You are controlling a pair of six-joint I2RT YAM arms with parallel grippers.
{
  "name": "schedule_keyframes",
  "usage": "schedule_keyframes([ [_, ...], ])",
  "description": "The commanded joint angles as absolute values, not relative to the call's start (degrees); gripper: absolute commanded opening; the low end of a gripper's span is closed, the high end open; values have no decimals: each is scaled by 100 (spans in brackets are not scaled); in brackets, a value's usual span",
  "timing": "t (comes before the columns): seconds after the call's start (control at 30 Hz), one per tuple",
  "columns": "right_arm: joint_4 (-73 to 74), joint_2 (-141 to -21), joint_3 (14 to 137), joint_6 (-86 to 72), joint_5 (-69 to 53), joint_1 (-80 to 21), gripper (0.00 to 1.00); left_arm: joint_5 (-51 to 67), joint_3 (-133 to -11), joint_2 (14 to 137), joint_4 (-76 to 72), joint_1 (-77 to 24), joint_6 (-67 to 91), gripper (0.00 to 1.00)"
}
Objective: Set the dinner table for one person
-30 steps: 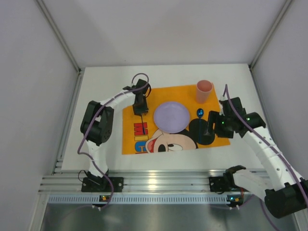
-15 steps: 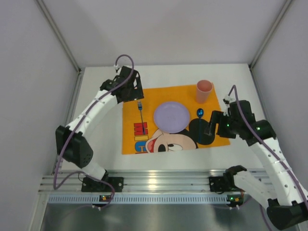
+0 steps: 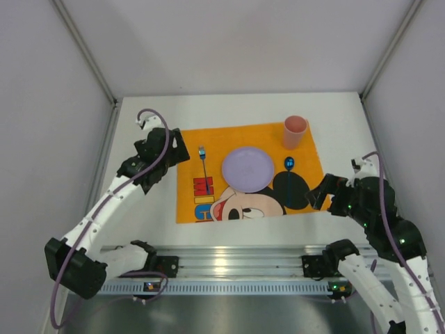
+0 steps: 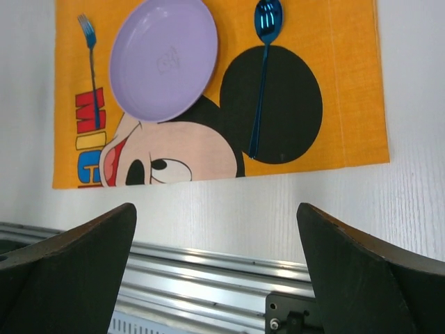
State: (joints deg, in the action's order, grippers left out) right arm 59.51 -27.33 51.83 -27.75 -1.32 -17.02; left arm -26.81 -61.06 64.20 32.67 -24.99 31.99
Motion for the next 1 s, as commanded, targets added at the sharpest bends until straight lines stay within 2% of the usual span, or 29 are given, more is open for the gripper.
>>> schedule_keyframes([
  [0.0, 5564, -2260, 5379, -3022, 97, -1635, 100, -2513, -5828, 6364, 3734, -2505, 3392, 98],
  [0.2, 5668, -1784, 5466, -2875, 228, -1635, 100, -2584, -5239, 5741, 3639, -2505, 3287, 98],
  [0.47, 6951, -1504, 5915, -2751, 676, -1643, 100, -2760, -4870, 5546, 3481, -2505, 3217, 98],
  [0.87, 6979, -1354, 5810, -2839, 554, -1644, 100, -2935, -4535, 5660, 3024, -2505, 3112, 98],
  [0.97, 6847, -1380, 5687, -2725, 141, -1635, 100, -3040, -4474, 5695, 2866, -2505, 2998, 98],
])
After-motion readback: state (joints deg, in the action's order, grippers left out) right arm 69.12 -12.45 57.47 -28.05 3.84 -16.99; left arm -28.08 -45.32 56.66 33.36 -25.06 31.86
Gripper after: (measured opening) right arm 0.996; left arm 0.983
